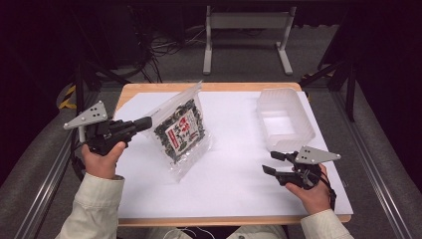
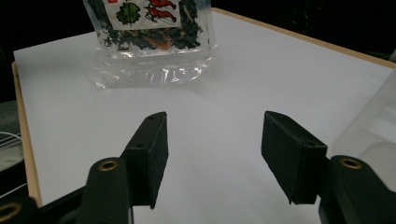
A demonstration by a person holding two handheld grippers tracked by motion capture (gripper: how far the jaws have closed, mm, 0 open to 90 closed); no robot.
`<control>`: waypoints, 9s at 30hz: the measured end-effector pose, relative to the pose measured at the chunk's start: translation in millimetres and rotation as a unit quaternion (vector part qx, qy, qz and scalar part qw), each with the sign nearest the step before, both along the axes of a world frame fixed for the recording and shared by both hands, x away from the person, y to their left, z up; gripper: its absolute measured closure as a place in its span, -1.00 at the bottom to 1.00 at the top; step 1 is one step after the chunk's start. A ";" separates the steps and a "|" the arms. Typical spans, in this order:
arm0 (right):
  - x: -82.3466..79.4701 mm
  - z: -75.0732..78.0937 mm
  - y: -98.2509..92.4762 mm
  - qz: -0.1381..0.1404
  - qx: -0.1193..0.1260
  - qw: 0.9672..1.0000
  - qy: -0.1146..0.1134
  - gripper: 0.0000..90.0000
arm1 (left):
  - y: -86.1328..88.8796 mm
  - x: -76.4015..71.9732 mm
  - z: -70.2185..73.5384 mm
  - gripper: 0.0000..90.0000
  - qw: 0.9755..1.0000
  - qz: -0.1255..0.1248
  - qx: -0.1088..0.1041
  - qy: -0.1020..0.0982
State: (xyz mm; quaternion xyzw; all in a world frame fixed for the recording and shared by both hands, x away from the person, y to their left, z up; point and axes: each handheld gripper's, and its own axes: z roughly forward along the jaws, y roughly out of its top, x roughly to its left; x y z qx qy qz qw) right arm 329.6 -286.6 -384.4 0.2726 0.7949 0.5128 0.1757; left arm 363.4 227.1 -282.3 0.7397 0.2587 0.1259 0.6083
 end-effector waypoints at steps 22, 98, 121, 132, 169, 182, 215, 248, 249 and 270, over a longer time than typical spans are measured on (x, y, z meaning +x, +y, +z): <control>22.2 50.5 44.9 0.085 0.031 0.995 -0.034 -0.12 | -11.7 -23.8 22.2 0.99 0.998 -0.055 -0.021 -0.035; 49.2 81.6 114.2 0.284 0.013 0.958 -0.035 0.71 | -38.8 -31.2 24.8 0.33 0.994 -0.093 -0.003 -0.062; 62.2 133.3 57.8 0.172 -0.014 0.985 -0.020 0.71 | -29.5 14.3 -31.8 -0.44 1.000 -0.005 0.028 -0.007; 76.5 156.7 41.1 0.117 -0.027 0.993 -0.008 0.70 | -25.7 29.5 -58.0 -0.57 0.998 0.020 0.056 0.019; 131.3 186.5 -18.6 -0.062 -0.032 0.997 0.040 0.70 | -16.2 62.4 -131.4 -0.60 0.992 0.051 0.100 0.057; 137.4 187.7 -36.7 -0.100 -0.027 0.994 0.040 0.70 | -13.9 61.0 -133.6 -0.61 0.993 0.053 0.091 0.055; 141.6 165.4 -73.7 -0.173 -0.041 0.983 0.052 0.71 | -14.8 60.6 -134.0 -0.61 0.993 0.050 0.092 0.055; 145.6 96.0 -90.1 -0.184 -0.027 0.980 0.075 0.70 | -14.9 60.0 -133.9 -0.61 0.993 0.052 0.092 0.056; 145.4 93.6 -90.3 -0.184 -0.030 0.980 0.076 0.70 | -14.7 60.1 -133.7 -0.61 0.993 0.052 0.094 0.054; 145.6 84.0 -102.1 -0.194 -0.006 0.979 0.059 0.65 | -13.7 60.1 -134.6 -0.61 0.993 0.053 0.092 0.058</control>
